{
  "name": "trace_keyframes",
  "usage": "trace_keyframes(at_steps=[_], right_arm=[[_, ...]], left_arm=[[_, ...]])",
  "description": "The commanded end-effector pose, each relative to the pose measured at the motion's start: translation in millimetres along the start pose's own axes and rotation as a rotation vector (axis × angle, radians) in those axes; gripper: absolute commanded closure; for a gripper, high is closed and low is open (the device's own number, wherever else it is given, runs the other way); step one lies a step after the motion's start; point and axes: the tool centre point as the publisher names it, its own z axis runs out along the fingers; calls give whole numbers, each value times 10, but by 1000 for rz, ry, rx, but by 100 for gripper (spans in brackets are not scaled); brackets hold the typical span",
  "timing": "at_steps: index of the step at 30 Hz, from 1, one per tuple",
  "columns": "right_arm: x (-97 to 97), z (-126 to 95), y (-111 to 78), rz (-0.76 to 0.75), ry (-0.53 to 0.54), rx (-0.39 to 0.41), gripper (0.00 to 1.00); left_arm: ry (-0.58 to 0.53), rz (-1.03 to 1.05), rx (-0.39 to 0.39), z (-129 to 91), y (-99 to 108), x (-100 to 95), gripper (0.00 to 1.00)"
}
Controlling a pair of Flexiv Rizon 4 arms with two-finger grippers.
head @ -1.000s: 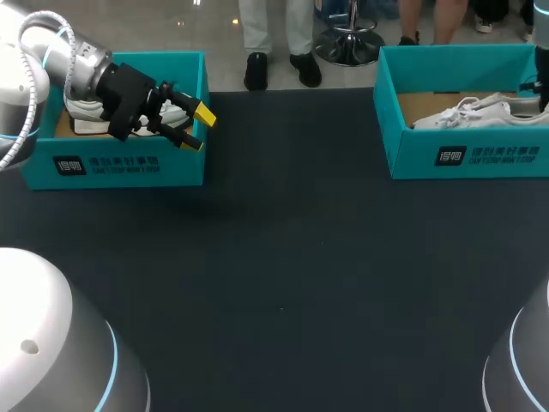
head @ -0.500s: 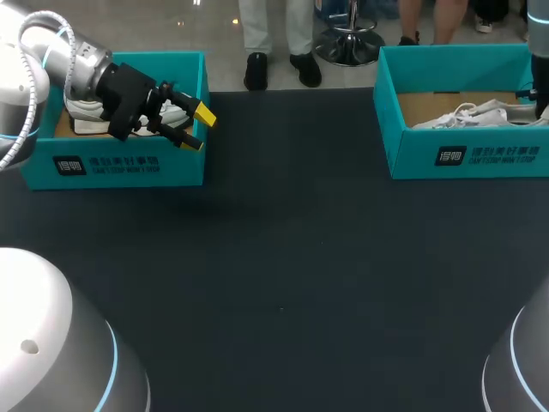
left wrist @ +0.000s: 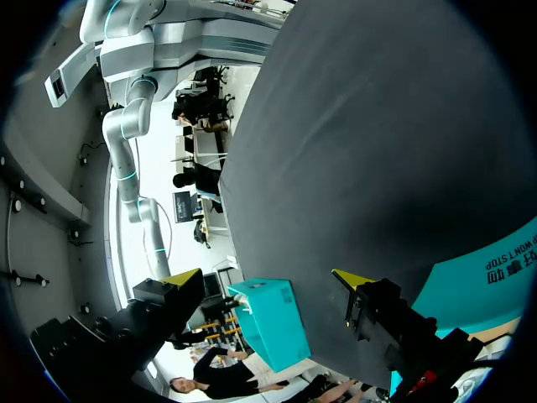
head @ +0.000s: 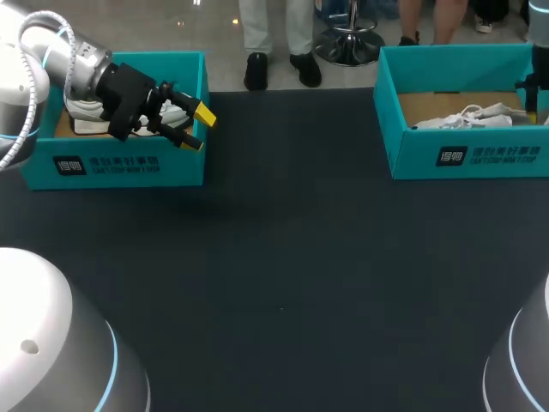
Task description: Take the shoe out of the shoebox, open the shoe tongue, remove and reinsert the insole, then place the shoe into the shoebox
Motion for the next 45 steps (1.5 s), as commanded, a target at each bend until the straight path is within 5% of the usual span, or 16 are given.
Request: trace_keyframes(at_steps=[1, 10, 16, 25, 27, 45], right_arm=[[-48, -204, -102, 1, 9, -15, 34], [-44, -650, -232, -16, 102, -64, 25], [74, -918, -357, -87, 132, -110, 10], [221, -1233, -522, -205, 207, -152, 9], [247, -1272, -527, -227, 238, -137, 0], [280, -1287, -544, -264, 250, -155, 0]], left_arm=[[2, 1, 1, -3, -4, 1, 0], [2, 1, 1, -3, -4, 1, 0], [2, 1, 1, -3, -4, 1, 0], [2, 1, 1, -3, -4, 1, 0], [2, 1, 1, -3, -4, 1, 0], [2, 1, 1, -3, -4, 1, 0]])
